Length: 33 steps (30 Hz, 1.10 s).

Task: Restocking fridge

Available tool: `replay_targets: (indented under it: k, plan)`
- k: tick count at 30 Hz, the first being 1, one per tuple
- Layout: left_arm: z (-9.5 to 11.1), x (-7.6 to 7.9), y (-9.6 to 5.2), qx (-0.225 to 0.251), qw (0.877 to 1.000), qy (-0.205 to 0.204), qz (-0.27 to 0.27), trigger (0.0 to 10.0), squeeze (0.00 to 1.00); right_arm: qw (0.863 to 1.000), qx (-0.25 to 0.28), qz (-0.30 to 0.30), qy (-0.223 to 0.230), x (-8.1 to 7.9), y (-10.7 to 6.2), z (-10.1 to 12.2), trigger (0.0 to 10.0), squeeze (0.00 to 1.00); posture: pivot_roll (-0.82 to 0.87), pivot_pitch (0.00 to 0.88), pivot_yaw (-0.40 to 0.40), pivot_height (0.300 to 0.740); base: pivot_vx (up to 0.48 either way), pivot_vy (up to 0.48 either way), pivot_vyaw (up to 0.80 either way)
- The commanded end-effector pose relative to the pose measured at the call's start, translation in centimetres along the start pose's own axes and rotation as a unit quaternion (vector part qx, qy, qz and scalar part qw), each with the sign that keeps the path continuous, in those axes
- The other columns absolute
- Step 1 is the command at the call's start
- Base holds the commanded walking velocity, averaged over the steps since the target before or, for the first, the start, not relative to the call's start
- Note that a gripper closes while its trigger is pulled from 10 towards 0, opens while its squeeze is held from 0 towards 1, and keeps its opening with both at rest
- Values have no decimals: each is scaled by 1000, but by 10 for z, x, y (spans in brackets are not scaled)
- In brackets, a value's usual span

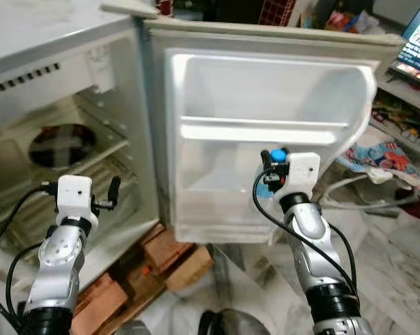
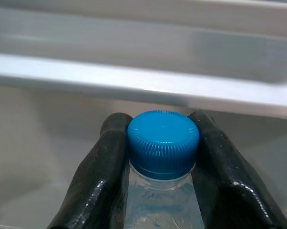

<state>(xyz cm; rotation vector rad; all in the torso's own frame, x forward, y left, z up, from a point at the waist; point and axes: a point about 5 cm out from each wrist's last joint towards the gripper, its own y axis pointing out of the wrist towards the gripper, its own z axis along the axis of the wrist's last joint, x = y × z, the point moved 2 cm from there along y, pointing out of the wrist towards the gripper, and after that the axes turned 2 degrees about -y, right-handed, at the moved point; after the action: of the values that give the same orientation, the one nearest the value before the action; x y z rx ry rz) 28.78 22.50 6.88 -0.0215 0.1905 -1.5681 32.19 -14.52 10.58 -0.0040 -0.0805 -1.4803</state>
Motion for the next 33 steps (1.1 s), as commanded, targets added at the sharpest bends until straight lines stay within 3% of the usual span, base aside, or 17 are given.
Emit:
replay_targets:
  k: [1, 4, 14, 19, 23, 26, 33]
  plan:
    - [2, 1, 0, 0, 1000, 6, -4, 10000, 0, 1000, 6, -9, -1, 4, 1, 3, 10000, 0, 54, 36, -87, 740, 0, -424, 0]
    - [6, 2, 1, 8, 1000, -12, -4, 10000, 0, 1000, 4, -12, -1, 4, 0, 3, 10000, 0, 51, 36, -85, 740, 0, -280, 0]
    - [2, -3, -1, -2, 1000, -12, 15, 10000, 0, 1000, 1, -12, 2, 4, 0, 1, 10000, 0, 54, 38, -86, 740, 0, 0, 0]
    - [-1, -6, -3, -11, 999, 1, 38, 10000, 0, 1000, 3, -20, 11, 4, 0, -1, 10000, 0, 72, 25, -49, 740, 0, 0, 0]
    - [-3, 5, -1, -20, 1000, 10, 4, 10000, 0, 999, 6, -45, 30, 5, 1, -3, 10000, 0, 77, 7, 4, 740, 0, 0, 0]
    - [-8, 18, 7, -36, 996, 52, -60, 10000, 0, 997, 10, -67, 42, 4, 1, -5, 10000, 0, 65, 0, 48, 740, 0, 0, 0]
    - [-4, 22, 26, -34, 996, 55, -59, 10000, 0, 997, 8, -68, 28, 7, 0, -8, 10000, 0, 32, 0, 29, 740, 0, 0, 0]
